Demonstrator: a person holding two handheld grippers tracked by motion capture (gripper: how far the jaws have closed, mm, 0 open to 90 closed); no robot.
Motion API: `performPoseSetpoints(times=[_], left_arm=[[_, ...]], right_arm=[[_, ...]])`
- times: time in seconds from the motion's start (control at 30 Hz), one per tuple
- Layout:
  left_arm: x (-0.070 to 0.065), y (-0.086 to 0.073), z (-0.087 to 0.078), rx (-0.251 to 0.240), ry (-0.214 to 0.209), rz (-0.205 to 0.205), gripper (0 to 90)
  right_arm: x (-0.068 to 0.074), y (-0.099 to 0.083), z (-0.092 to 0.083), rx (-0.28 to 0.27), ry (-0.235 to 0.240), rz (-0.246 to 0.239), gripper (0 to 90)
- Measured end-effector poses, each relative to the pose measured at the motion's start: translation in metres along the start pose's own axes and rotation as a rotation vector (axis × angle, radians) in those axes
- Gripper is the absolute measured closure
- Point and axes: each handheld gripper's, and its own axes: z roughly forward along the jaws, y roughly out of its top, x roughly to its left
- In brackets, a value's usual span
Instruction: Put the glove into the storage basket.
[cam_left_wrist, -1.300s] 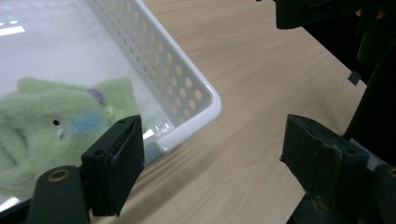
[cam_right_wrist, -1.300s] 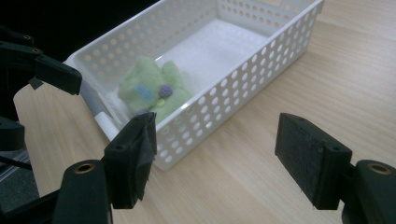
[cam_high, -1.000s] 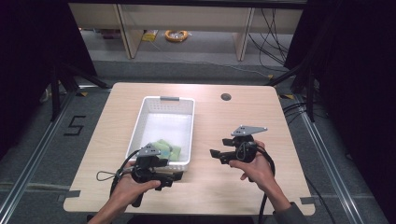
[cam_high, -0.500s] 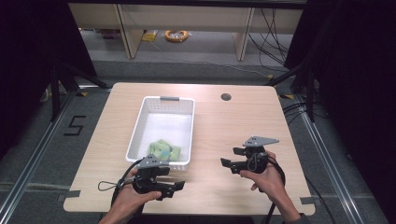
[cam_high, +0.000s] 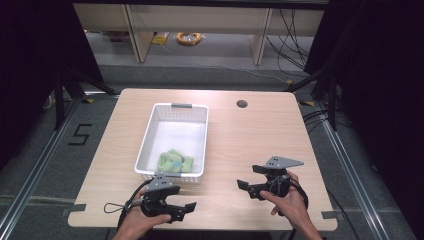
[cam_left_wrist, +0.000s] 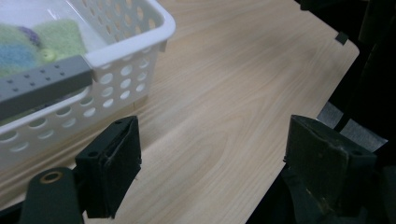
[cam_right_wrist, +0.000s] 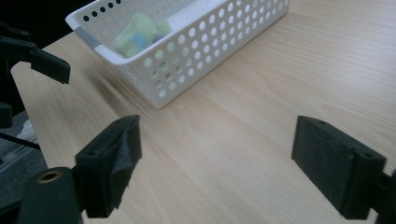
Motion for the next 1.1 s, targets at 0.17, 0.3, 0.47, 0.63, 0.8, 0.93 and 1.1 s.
performPoseSetpoints(times=[0.17, 0.3, 0.47, 0.63, 0.8, 0.93, 1.1], left_arm=[[-0.003, -0.009, 0.006, 0.007, -0.013, 0.001, 15.9], [-0.006, -0.017, 0.009, 0.011, -0.006, 0.006, 15.4], [-0.007, -0.026, 0.011, 0.007, -0.003, 0.007, 15.4], [-0.007, -0.034, 0.011, 0.001, -0.006, 0.003, 15.4], [-0.007, -0.04, 0.008, -0.001, 0.019, 0.008, 15.6], [-0.008, -0.043, 0.008, -0.005, 0.024, 0.009, 15.5], [-0.012, -0.044, 0.01, -0.001, 0.028, 0.044, 15.5]], right_arm=[[0.002, -0.008, 0.0, -0.019, 0.006, -0.046, 16.0], [0.007, -0.018, -0.004, -0.01, 0.021, -0.015, 15.9], [0.008, -0.026, -0.008, 0.005, 0.007, -0.017, 16.1], [0.009, -0.039, -0.01, 0.012, 0.008, -0.01, 16.2], [0.012, -0.048, -0.015, 0.039, -0.013, -0.029, 16.3], [0.012, -0.055, -0.016, 0.046, -0.013, -0.073, 16.3], [0.017, -0.067, -0.016, 0.06, -0.001, -0.079, 16.3]])
